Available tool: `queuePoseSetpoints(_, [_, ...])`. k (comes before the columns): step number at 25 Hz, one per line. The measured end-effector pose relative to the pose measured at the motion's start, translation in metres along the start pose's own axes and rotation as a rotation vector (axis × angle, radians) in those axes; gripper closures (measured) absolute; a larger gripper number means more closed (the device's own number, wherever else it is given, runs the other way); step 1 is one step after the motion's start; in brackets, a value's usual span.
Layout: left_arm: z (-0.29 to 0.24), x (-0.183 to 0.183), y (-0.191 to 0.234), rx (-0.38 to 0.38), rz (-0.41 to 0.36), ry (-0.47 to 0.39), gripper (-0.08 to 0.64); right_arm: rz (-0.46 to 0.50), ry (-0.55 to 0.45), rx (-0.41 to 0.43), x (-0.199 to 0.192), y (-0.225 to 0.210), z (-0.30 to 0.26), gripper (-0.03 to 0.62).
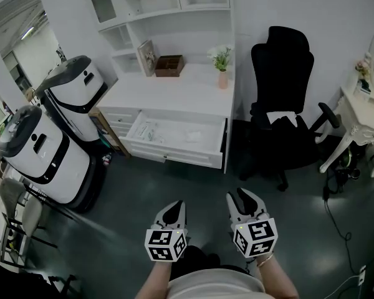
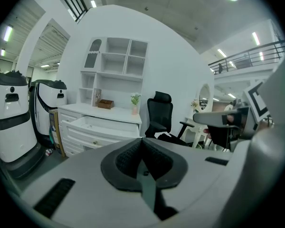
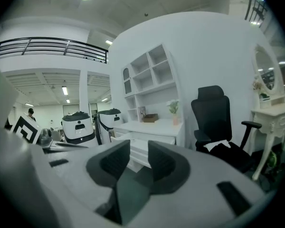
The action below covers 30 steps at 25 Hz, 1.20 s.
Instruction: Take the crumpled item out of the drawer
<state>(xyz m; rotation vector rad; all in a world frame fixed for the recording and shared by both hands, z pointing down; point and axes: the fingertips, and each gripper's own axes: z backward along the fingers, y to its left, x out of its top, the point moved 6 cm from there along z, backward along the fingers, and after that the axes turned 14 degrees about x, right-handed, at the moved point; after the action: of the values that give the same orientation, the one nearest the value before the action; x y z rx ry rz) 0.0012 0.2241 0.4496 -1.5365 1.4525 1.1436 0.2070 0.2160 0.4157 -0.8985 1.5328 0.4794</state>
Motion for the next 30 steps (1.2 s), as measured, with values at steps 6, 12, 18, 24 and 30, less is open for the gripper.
queuePoseSetpoints(6, [0.0,-0.003,0.003,0.013,-0.009,0.023,0.568,-0.006,0.024,0.036,-0.001,0.001,-0.007,0.437])
queuePoseSetpoints(12, [-0.009,0.0,0.012,0.017,-0.013,0.027,0.568,-0.014,0.036,0.048,-0.003,0.0,-0.02,0.419])
queuePoseSetpoints(18, [-0.033,0.002,0.022,0.015,-0.007,0.038,0.568,-0.014,0.049,0.048,0.0,-0.009,-0.045,0.416])
queuePoseSetpoints(24, [-0.073,0.011,0.04,0.015,0.01,0.045,0.568,-0.005,0.068,0.052,0.008,-0.023,-0.085,0.416])
queuePoseSetpoints(30, [-0.126,0.031,0.065,0.016,0.024,0.054,0.568,0.015,0.087,0.036,0.023,-0.047,-0.139,0.416])
